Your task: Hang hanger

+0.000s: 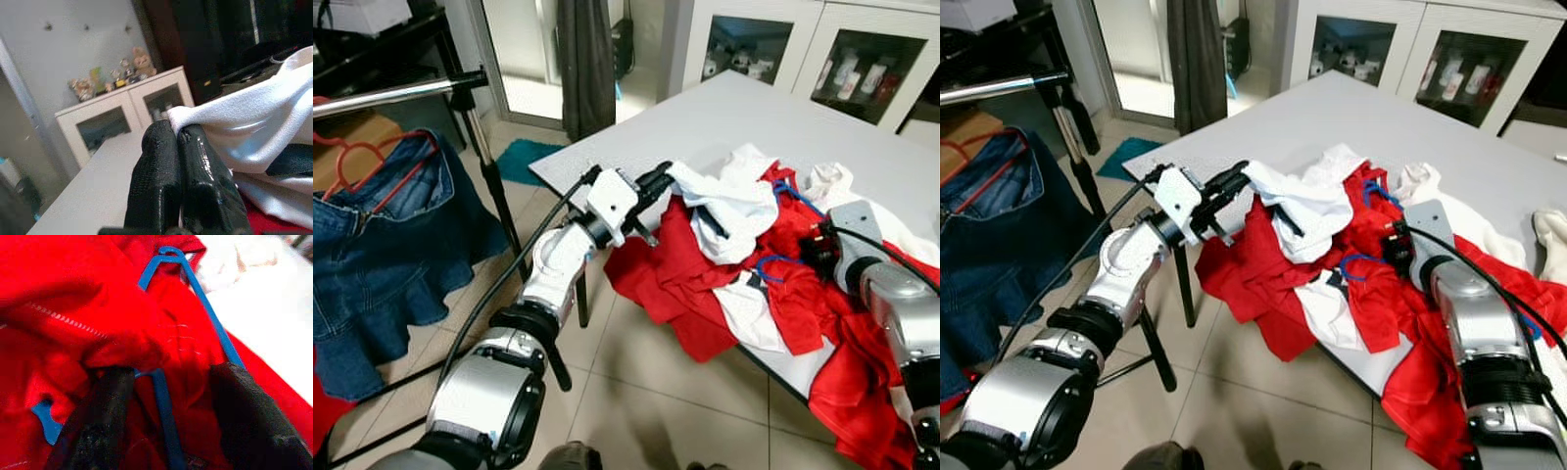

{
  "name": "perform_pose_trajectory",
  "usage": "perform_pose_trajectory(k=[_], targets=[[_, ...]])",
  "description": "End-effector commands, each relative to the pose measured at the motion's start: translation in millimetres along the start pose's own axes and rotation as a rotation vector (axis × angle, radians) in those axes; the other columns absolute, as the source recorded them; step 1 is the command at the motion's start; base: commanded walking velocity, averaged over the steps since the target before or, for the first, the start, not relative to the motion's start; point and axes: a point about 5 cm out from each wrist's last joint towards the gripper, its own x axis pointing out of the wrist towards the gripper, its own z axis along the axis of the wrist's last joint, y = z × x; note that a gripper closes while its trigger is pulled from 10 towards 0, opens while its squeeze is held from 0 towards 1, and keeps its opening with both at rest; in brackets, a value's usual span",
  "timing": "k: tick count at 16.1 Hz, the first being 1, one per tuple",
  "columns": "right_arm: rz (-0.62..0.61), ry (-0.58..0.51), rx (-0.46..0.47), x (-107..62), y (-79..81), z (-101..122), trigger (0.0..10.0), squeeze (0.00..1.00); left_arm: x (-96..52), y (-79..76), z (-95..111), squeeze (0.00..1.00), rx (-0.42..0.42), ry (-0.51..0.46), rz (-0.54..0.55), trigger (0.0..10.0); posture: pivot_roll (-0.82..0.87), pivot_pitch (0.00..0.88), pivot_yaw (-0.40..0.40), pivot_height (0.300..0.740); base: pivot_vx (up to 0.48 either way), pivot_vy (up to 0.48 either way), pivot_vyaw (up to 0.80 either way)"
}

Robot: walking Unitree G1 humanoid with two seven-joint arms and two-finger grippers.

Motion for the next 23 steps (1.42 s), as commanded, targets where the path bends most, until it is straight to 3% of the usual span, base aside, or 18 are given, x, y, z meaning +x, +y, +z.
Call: perform_pose_trajectory(k=[1, 2, 3, 18, 19, 20, 21, 22, 23], targets=[[-0.04, 0.081, -0.017, 0.7, -2.5, -16.6, 4.5, 0.0, 2.1, 2.2, -1.1, 0.0, -0.003, 0.027, 0.015, 10.0, 0.03, 0.0, 0.022, 0.74, 0.0, 0.0, 0.0], [-0.068, 0.073, -0.024, 0.6, -3.5, -15.8, 4.9, 0.0, 1.6, 2.7, -7.0, 0.0, -0.057, 0.067, 0.054, 10.0, 0.03, 0.0, 0.022, 0.74, 0.0, 0.0, 0.0], [-0.089, 0.06, -0.019, 0.5, -4.6, -13.9, 7.0, 0.0, 0.7, 3.1, -11.5, 0.0, -0.099, 0.095, 0.088, 10.0, 0.02, 0.0, 0.025, 0.74, 0.0, 0.0, 0.0], [-0.089, 0.06, -0.019, 0.5, -4.6, -13.9, 7.0, 0.0, 0.7, 3.1, -11.5, 0.0, -0.099, 0.095, 0.088, 10.0, 0.02, 0.0, 0.025, 0.74, 0.0, 0.0, 0.0], [-0.116, 0.046, -0.012, 0.8, -6.0, -11.9, 8.8, 0.0, 0.1, 2.7, -15.0, 0.0, -0.135, 0.119, 0.115, 10.0, 0.02, 0.0, 0.025, 0.74, 0.0, 0.0, 0.0], [-0.224, -0.059, 0.092, -5.1, -23.4, 2.8, 10.0, 0.0, -2.4, 4.9, -18.0, 0.0, -0.181, 0.124, 0.177, 10.0, 0.02, 0.0, 0.023, 0.74, 0.0, 0.0, 0.0], [-0.382, -0.183, 0.243, -17.6, -52.7, 18.9, 10.0, 0.0, -5.7, 7.9, -20.1, 0.0, -0.219, 0.119, 0.242, 10.0, 0.02, 0.0, 0.023, 0.74, 0.0, 0.0, 0.0], [-0.416, -0.218, 0.297, -22.2, -63.0, 24.9, 10.0, 0.0, -6.3, 9.3, -19.9, 0.0, -0.224, 0.116, 0.255, 10.0, 0.02, 0.0, 0.023, 0.74, 0.0, 0.0, 0.0], [-0.362, -0.245, 0.299, -21.8, -60.5, 34.1, 10.0, 0.0, -4.8, 10.1, -18.3, 0.0, -0.22, 0.109, 0.254, 10.0, 0.02, 0.0, 0.023, 0.74, 0.0, 0.0, 0.0]])
